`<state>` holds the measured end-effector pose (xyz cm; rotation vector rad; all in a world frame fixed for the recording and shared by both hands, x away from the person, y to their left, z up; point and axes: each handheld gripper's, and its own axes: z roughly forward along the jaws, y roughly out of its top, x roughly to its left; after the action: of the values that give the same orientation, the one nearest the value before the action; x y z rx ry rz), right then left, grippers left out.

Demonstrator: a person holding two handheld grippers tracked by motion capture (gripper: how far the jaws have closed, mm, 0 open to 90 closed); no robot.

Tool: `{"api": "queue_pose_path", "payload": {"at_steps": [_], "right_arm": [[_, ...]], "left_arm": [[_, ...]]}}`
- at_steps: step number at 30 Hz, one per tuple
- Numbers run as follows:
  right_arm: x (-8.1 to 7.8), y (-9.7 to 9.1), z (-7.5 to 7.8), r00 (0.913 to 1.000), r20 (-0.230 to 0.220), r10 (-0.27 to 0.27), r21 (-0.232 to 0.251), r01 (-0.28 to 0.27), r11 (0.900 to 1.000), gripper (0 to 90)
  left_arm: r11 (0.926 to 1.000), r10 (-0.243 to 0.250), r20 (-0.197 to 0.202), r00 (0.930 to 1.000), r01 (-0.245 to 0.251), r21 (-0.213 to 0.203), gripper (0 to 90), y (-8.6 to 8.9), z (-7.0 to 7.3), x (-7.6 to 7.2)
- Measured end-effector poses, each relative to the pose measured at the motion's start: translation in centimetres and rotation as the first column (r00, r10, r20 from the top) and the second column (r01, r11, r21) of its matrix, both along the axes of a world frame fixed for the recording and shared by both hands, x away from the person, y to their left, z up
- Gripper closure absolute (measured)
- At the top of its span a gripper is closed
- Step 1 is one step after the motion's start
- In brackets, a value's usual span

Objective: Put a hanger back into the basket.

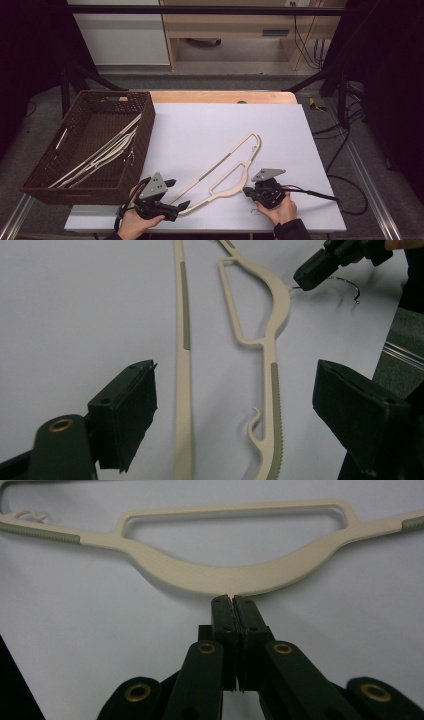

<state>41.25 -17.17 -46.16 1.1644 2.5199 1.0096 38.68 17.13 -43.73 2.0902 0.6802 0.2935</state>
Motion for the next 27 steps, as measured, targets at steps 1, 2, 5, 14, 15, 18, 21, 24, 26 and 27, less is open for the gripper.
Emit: {"api": "queue_pose_path", "payload": {"at_steps": [1,2,5,14,15,18,21,24,26,27], "right_arm": [[0.0,0.0,0.1,1.0,0.001,-0.005,0.003,0.005,1.0,89.4],[0.1,-0.2,0.1,0.9999,0.011,0.008,-0.001,-0.007,1.0,89.4],[0.2,-0.1,0.4,1.0,-0.002,0.001,0.008,-0.001,1.0,89.4],[0.2,0.0,1.0,0.9998,0.016,0.013,-0.006,-0.013,0.9999,89.4],[0.2,0.0,1.1,0.9998,0.015,0.013,-0.006,-0.013,0.9999,89.4],[0.2,0.0,1.4,0.9999,0.013,0.007,-0.003,-0.007,1.0,89.4],[0.4,0.0,1.7,0.9996,0.017,0.021,-0.005,-0.021,0.9998,89.4],[0.4,0.0,1.8,0.9999,0.005,0.009,-0.002,-0.009,1.0,89.4],[0.4,0.1,2.0,1.0,0.001,0.003,0.01,-0.003,0.9999,89.4],[0.5,0.0,2.0,0.9999,0.006,0.008,0.003,-0.008,1.0,89.4]], "left_arm": [[1.0,-0.004,-0.005,1.0,0.004,0.004,18.8,-0.4,-0.1,0.0],[0.9999,-0.012,-0.011,0.9999,0.012,0.01,19.4,-0.7,-0.2,0.1],[0.9987,-0.036,-0.034,0.9988,0.037,0.033,22.1,-2.0,-0.5,0.2],[0.9903,-0.075,-0.094,0.9927,0.086,0.109,31.3,-5.4,-1.6,1.0],[0.9893,-0.077,-0.101,0.9919,0.089,0.115,32.5,-5.8,-1.7,1.2],[0.9827,-0.085,-0.112,0.9901,0.102,0.154,37.8,-6.7,-2.1,1.5],[0.9766,-0.081,-0.12,0.9895,0.103,0.189,42.6,-7.4,-2.4,1.8],[0.972,-0.083,-0.125,0.9886,0.108,0.209,45.6,-7.9,-2.6,2.0],[0.9669,-0.08,-0.122,0.9893,0.106,0.232,49.0,-8.2,-2.7,2.1],[0.9652,-0.079,-0.123,0.9893,0.106,0.239,50.4,-8.3,-2.8,2.2]]}}
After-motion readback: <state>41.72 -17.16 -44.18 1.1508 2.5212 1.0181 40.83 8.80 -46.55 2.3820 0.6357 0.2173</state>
